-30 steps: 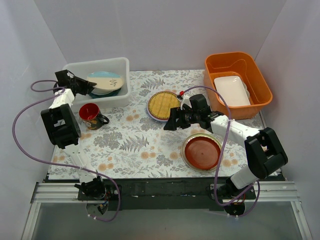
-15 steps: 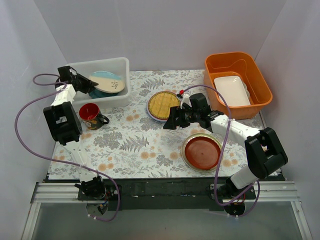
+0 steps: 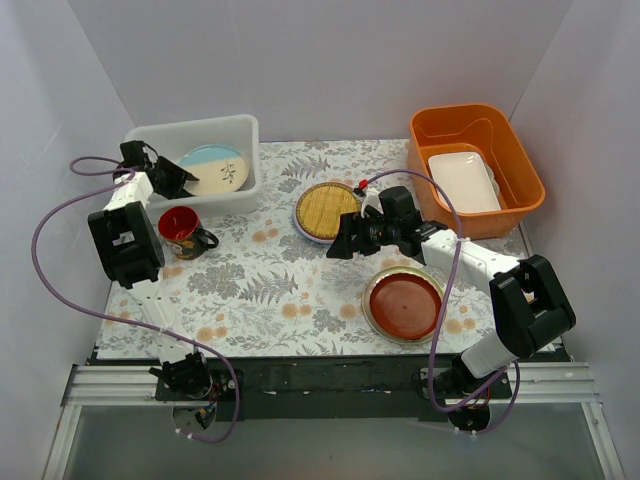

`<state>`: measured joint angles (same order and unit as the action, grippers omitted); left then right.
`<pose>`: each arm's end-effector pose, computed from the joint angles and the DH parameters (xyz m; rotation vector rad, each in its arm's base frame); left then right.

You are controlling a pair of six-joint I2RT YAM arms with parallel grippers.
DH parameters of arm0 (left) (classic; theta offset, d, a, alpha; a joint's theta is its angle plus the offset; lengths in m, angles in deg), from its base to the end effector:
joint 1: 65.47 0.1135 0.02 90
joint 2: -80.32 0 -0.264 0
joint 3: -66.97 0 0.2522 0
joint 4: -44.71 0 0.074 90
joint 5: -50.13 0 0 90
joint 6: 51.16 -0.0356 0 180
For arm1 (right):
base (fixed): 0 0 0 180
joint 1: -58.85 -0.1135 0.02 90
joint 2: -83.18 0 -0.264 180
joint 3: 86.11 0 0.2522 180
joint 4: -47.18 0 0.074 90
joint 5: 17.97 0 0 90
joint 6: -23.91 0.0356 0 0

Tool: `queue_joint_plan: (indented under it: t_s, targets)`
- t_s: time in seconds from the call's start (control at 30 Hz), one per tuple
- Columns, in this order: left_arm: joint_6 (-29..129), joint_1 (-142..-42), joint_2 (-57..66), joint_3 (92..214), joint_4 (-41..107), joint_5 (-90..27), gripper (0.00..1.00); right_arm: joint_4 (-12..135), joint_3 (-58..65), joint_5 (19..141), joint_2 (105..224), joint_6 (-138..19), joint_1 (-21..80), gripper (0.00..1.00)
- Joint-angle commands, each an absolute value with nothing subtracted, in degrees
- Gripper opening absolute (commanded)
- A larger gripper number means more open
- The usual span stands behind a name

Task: Place the plates into the plastic bin on the countertop
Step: Place the plate in the plastic bin.

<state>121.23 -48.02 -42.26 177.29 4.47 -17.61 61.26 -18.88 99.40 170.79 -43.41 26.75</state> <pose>0.4560 0.1292 0.1976 -1.9085 1.8367 -0.9203 0.2730 0.1905 0.2297 -0.4777 2.2440 1.0433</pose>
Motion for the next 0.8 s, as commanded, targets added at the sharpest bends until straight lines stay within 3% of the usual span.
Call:
queue_joint_plan:
  t_s: [0.0,0.27,0.5,0.6,0.77]
  targets:
    - [119.96,-47.98,-40.53,177.77,4.06,-19.57,0.49,60.86,-16.63,99.89,169.66,-43.68,27.03,0.88]
    - [118.55,-47.89,-39.47,177.94,2.21,-22.56,0.64,60.86,-16.8,99.89,169.4,-43.67,27.03,0.88]
    - [116.62,-47.9,-36.84,177.85,0.63,-25.63,0.85,60.86,-16.89,99.89,168.96,-43.76,27.03,0.88]
    - [116.71,-47.81,-33.59,175.5,1.5,-27.3,0.98,60.86,-16.98,99.97,168.79,-43.59,27.03,0.88]
    - [116.8,-47.9,-27.44,172.23,3.61,-28.27,0.98,60.86,-16.98,99.97,168.17,-43.59,27.03,0.88]
